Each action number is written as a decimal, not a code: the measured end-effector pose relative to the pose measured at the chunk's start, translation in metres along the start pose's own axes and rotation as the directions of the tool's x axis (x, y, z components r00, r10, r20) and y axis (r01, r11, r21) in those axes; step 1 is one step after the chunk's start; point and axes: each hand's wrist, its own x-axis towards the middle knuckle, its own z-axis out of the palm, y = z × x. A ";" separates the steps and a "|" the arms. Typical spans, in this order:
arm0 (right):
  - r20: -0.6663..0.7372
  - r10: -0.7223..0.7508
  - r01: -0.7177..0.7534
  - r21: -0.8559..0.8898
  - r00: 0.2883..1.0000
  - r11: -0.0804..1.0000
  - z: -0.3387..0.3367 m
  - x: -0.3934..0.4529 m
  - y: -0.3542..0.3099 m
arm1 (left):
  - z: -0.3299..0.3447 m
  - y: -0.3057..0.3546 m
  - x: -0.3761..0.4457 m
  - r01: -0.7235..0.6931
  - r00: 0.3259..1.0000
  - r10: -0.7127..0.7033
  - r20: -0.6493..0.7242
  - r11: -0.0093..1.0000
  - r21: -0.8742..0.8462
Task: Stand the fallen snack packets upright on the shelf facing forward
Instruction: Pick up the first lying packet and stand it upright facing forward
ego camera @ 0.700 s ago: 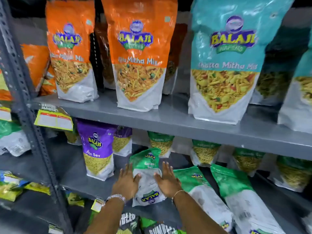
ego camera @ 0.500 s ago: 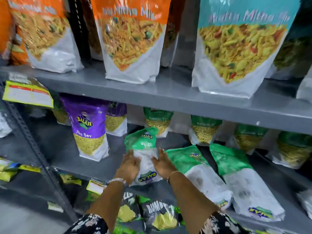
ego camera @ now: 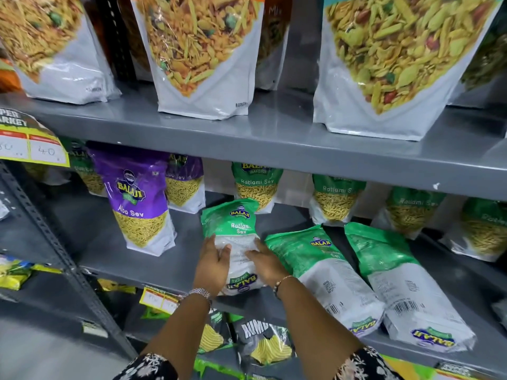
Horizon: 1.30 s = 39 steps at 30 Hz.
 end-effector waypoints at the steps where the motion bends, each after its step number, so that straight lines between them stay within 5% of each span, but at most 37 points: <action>1: 0.001 0.034 -0.034 0.105 0.999 0.994 -0.002 0.001 -0.003 | 0.001 0.001 0.002 0.065 0.997 -0.070 -0.039 0.990 -0.122; 4: -0.013 0.101 -0.095 0.228 0.995 0.969 -0.009 0.001 -0.008 | -0.001 0.006 0.005 0.288 0.951 -0.310 -0.006 0.889 -0.356; 6: -0.028 0.122 -0.115 0.183 0.992 0.976 -0.012 0.004 -0.005 | -0.009 0.007 0.008 0.330 0.940 -0.335 0.060 0.855 -0.401; 13: 0.028 0.034 -0.041 0.304 0.999 0.952 -0.010 -0.009 0.004 | -0.031 0.010 0.007 0.265 0.961 -0.169 0.219 0.794 -0.547; 20: -0.044 -0.168 0.173 0.301 0.985 0.938 -0.015 -0.019 -0.022 | -0.039 0.019 0.021 0.124 0.973 0.044 0.228 0.732 -0.670; 28: -0.178 -0.174 0.171 -0.035 0.968 0.985 -0.027 -0.009 -0.008 | -0.041 0.007 0.016 0.084 0.970 0.058 0.236 0.833 -0.547; 34: -0.256 -0.124 0.116 -0.046 0.959 0.992 -0.035 -0.001 0.009 | -0.055 0.002 0.020 0.315 0.917 -0.091 0.389 0.763 -0.564; 39: -0.303 -0.135 0.124 -0.057 0.943 0.991 -0.037 -0.013 0.008 | -0.055 -0.010 0.017 0.187 0.964 -0.067 0.258 0.859 -0.477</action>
